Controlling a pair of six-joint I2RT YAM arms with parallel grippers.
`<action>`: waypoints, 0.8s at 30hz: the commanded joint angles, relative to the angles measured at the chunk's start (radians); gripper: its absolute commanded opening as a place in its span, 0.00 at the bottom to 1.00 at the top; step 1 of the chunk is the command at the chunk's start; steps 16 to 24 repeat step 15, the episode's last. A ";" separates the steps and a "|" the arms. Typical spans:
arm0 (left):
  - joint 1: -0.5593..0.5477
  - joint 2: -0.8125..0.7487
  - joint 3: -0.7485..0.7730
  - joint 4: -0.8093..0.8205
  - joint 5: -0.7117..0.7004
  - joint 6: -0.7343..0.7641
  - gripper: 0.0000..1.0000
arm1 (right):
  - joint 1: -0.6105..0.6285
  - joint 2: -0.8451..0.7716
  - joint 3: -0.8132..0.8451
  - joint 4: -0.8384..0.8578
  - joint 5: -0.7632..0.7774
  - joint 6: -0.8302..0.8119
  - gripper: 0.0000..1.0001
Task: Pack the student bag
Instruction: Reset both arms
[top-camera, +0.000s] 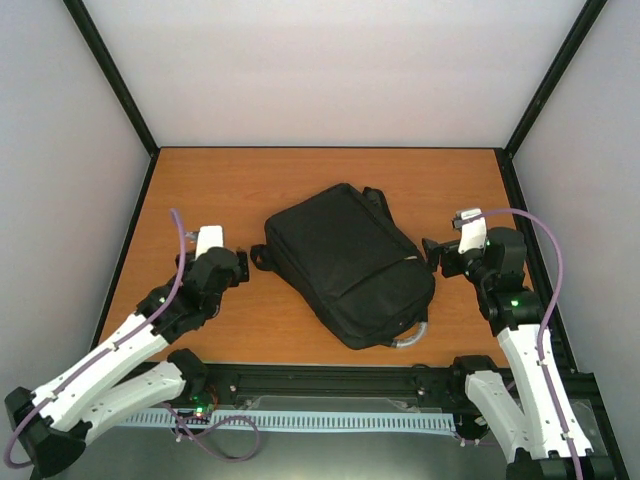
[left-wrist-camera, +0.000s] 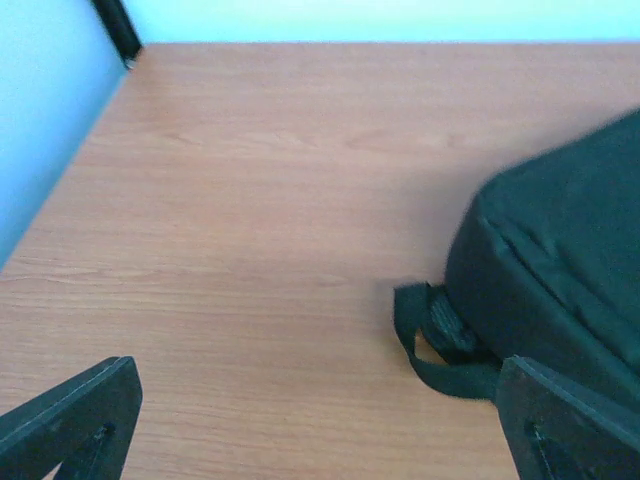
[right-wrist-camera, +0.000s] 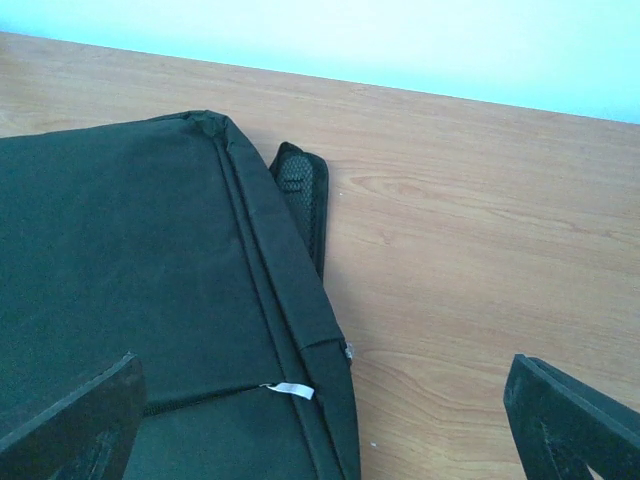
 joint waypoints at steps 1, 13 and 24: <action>0.008 -0.067 0.007 0.001 -0.196 -0.099 1.00 | -0.003 -0.009 -0.009 0.028 -0.001 0.016 1.00; 0.008 -0.114 0.015 0.011 -0.142 -0.074 1.00 | -0.004 -0.040 -0.001 0.021 -0.037 0.015 1.00; 0.008 -0.095 0.023 0.011 -0.112 -0.053 1.00 | -0.004 -0.049 0.010 0.014 -0.044 0.015 1.00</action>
